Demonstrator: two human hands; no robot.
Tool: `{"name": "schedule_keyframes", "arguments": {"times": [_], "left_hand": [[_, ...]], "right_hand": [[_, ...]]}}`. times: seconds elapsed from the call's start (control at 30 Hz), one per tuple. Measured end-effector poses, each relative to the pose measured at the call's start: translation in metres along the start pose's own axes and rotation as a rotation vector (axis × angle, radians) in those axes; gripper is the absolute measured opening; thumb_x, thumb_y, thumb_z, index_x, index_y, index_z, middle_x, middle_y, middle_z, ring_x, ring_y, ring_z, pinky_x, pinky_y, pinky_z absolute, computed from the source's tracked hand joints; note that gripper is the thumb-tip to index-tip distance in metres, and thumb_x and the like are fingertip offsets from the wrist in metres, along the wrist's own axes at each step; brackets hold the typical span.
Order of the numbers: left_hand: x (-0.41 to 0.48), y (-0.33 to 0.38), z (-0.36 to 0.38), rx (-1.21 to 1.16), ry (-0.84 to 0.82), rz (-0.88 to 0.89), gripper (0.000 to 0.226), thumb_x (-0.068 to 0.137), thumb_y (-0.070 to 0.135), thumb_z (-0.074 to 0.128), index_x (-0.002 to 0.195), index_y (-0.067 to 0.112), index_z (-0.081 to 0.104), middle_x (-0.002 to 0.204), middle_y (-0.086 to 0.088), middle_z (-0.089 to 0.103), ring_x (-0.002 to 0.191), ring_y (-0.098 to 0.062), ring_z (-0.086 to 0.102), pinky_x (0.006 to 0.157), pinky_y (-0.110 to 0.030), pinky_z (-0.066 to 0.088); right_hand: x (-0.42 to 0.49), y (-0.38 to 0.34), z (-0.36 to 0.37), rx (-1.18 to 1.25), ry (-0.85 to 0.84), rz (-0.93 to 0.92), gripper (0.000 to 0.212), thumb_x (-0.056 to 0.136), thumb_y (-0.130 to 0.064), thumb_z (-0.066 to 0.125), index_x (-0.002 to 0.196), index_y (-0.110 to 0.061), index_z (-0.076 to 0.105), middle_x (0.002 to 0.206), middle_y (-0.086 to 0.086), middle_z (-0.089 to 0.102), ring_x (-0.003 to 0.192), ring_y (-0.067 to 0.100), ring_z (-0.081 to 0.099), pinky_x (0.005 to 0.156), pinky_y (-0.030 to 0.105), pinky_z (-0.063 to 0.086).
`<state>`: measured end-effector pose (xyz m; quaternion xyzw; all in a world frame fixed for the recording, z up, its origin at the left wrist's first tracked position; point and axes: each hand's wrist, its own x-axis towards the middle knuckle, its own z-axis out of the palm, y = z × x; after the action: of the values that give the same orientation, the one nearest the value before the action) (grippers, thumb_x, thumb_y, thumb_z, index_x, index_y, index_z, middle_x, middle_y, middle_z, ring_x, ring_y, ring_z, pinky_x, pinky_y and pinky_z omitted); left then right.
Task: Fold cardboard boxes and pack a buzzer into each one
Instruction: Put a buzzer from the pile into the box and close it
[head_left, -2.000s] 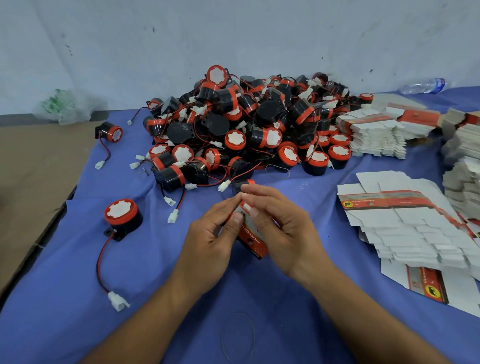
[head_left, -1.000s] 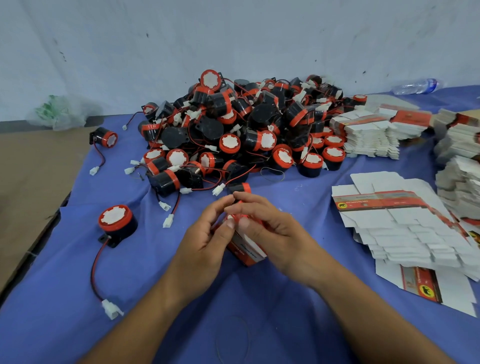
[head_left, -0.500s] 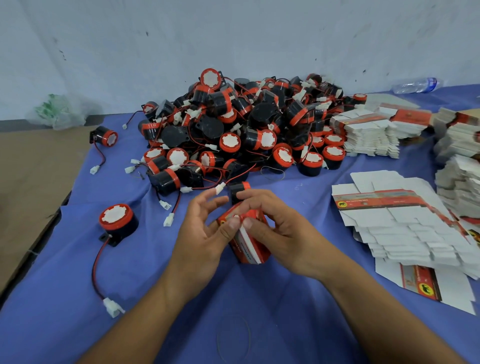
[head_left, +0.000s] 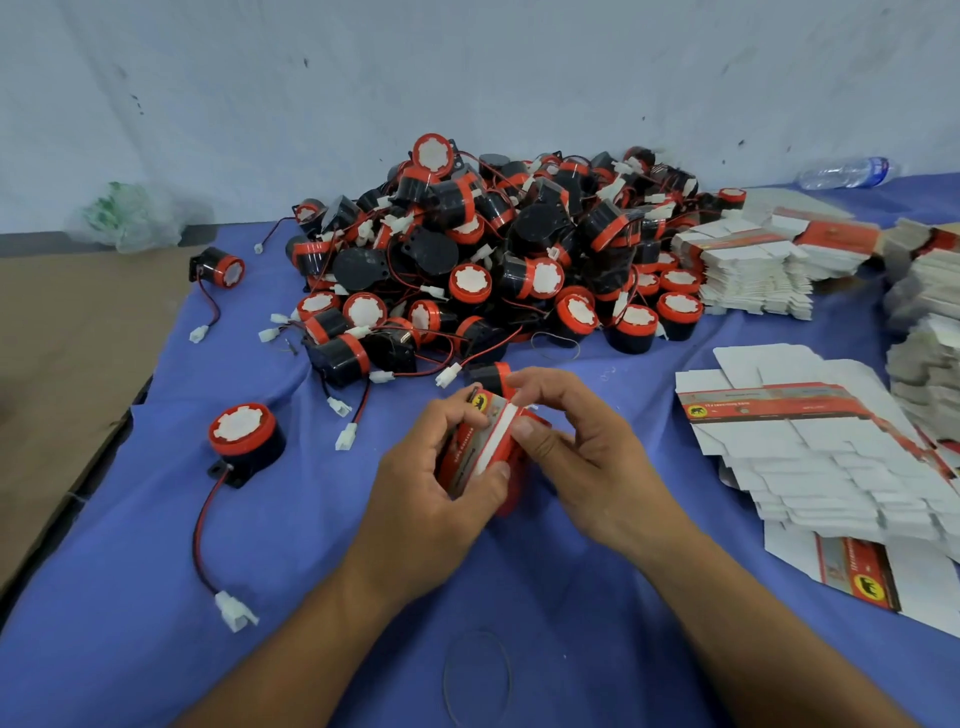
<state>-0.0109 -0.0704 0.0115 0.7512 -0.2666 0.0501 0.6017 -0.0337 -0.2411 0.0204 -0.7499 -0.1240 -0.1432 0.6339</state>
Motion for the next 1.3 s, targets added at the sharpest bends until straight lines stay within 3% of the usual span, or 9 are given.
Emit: {"name": "schedule_keyframes", "arguments": {"times": [0.07,0.17,0.37,0.53,0.77,0.9,1.07,1.2,1.3], "left_hand": [[0.001,0.001,0.001,0.003,-0.021,0.025,0.028,0.081,0.036,0.062,0.107,0.035,0.053,0.125,0.013,0.06,0.102,-0.02,0.065,0.077,-0.034,0.058],[0.002,0.0,0.003,-0.011,-0.044,0.062,0.023,0.089,0.034,0.057,0.111,0.034,0.053,0.131,0.011,0.057,0.116,-0.018,0.059,0.088,-0.023,0.051],[0.003,-0.002,0.003,0.026,-0.078,0.096,0.022,0.096,0.036,0.05,0.112,0.023,0.055,0.136,0.021,0.05,0.123,-0.012,0.054,0.095,-0.023,0.046],[0.006,-0.004,0.003,0.11,-0.074,0.113,0.023,0.095,0.029,0.057,0.115,0.019,0.059,0.139,0.024,0.048,0.126,-0.002,0.05,0.096,-0.015,0.041],[0.008,-0.003,0.005,0.051,-0.14,0.16,0.026,0.095,0.017,0.059,0.12,0.019,0.066,0.143,0.014,0.052,0.125,-0.011,0.056,0.099,-0.03,0.047],[0.009,-0.007,0.003,0.13,-0.107,0.156,0.019,0.092,0.016,0.06,0.107,0.014,0.072,0.137,0.013,0.057,0.116,-0.015,0.061,0.094,-0.043,0.05],[0.014,-0.004,0.005,0.067,-0.093,0.186,0.015,0.09,0.005,0.062,0.098,0.013,0.072,0.127,0.004,0.062,0.12,-0.013,0.059,0.097,-0.03,0.048],[0.011,-0.008,-0.001,0.044,-0.082,0.013,0.015,0.089,0.028,0.063,0.102,0.025,0.069,0.131,0.01,0.053,0.122,-0.007,0.054,0.099,-0.028,0.047],[0.009,-0.012,-0.004,-0.019,-0.118,-0.1,0.02,0.088,0.034,0.062,0.104,0.023,0.069,0.128,0.01,0.057,0.117,-0.008,0.058,0.095,-0.037,0.052]], "right_hand": [[0.0,0.002,-0.001,0.041,-0.007,-0.022,0.018,0.098,-0.007,0.058,0.105,-0.023,0.063,0.128,-0.007,0.06,0.119,0.015,0.059,0.088,0.028,0.053],[-0.001,0.003,-0.003,0.022,-0.009,-0.041,0.015,0.098,-0.009,0.059,0.106,-0.021,0.064,0.131,-0.006,0.06,0.124,0.016,0.057,0.09,0.032,0.056],[0.001,0.004,-0.011,-0.097,-0.058,-0.093,0.012,0.098,-0.023,0.058,0.106,-0.016,0.063,0.135,-0.006,0.056,0.127,0.025,0.054,0.084,0.033,0.054],[-0.001,0.01,-0.009,-0.03,-0.052,-0.058,0.013,0.1,-0.019,0.055,0.11,-0.015,0.062,0.14,-0.004,0.056,0.134,0.02,0.05,0.102,0.032,0.048],[0.0,0.006,-0.016,-0.059,-0.104,-0.049,0.01,0.1,-0.021,0.056,0.098,-0.015,0.063,0.142,-0.005,0.056,0.127,0.023,0.056,0.098,0.031,0.049],[-0.003,0.008,-0.019,-0.028,-0.09,-0.02,0.013,0.094,-0.019,0.062,0.095,-0.007,0.066,0.135,-0.001,0.06,0.123,0.024,0.059,0.092,0.043,0.056],[-0.004,0.008,-0.013,0.074,-0.016,0.055,0.014,0.088,-0.021,0.067,0.097,-0.015,0.057,0.124,-0.004,0.066,0.103,0.017,0.068,0.086,0.038,0.058],[-0.006,0.011,-0.017,0.183,-0.043,0.149,0.014,0.088,-0.017,0.065,0.095,-0.006,0.061,0.134,0.003,0.063,0.116,0.028,0.065,0.1,0.054,0.051],[-0.009,0.012,-0.019,0.203,-0.081,0.199,0.021,0.088,-0.017,0.065,0.099,0.001,0.064,0.129,0.009,0.067,0.117,0.033,0.064,0.101,0.051,0.051]]}}
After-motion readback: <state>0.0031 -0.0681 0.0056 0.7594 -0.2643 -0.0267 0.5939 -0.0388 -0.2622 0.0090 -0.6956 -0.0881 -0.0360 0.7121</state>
